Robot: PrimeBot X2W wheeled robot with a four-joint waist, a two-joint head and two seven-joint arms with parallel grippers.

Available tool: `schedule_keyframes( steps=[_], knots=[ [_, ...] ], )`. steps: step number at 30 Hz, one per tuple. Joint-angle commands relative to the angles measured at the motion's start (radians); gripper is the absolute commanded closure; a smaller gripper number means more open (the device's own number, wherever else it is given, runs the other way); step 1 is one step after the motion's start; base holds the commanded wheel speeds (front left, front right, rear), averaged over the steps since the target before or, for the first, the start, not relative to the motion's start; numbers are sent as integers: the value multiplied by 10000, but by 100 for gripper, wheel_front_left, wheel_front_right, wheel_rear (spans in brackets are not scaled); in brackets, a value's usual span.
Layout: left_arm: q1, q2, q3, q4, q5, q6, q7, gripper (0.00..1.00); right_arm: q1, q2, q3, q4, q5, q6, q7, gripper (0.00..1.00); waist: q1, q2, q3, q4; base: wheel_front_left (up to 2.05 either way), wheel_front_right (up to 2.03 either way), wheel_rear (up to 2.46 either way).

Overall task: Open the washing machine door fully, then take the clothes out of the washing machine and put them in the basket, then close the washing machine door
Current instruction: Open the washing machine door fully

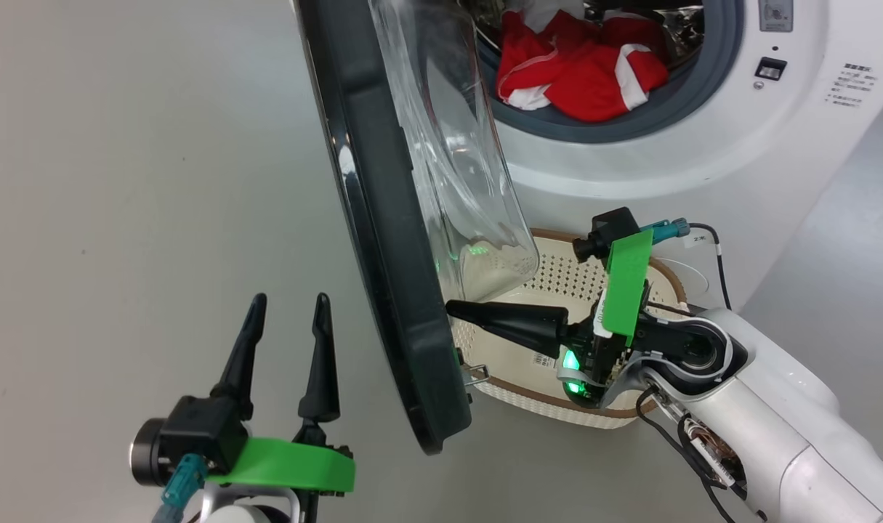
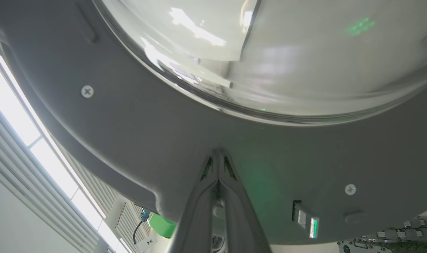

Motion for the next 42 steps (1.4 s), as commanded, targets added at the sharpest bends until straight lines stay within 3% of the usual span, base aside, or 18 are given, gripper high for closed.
schedule_keyframes(
  steps=[1,19,31,34,35,36,42],
  knots=[
    [80,164,346,-205,-110,60,-78,0,71,177,189,-329,210,8,-75,100,0,0,-60,138,0,0,0],
    [209,164,164,-98,-167,57,-78,0,23,-209,1098,-547,816,8,-635,100,0,0,-196,613,0,0,0],
    [330,164,215,1,-91,35,-78,0,-4,-478,1529,-695,305,8,-1281,100,0,0,-387,690,0,0,0],
    [362,164,256,30,-119,43,-78,0,-5,-627,1634,-730,-74,8,-1615,42,0,0,-417,660,0,0,0],
    [369,164,266,35,-127,50,-78,0,-7,-690,1646,-761,-200,8,-1730,9,0,0,-429,644,0,0,0],
    [376,164,282,44,-132,51,-78,0,-15,-763,1650,-807,-366,8,-1876,0,0,0,-441,626,0,0,0],
    [453,164,439,44,-144,34,-78,0,-22,-1299,1868,-1129,-2131,8,-3205,0,0,0,-536,425,0,0,0]
  ],
)
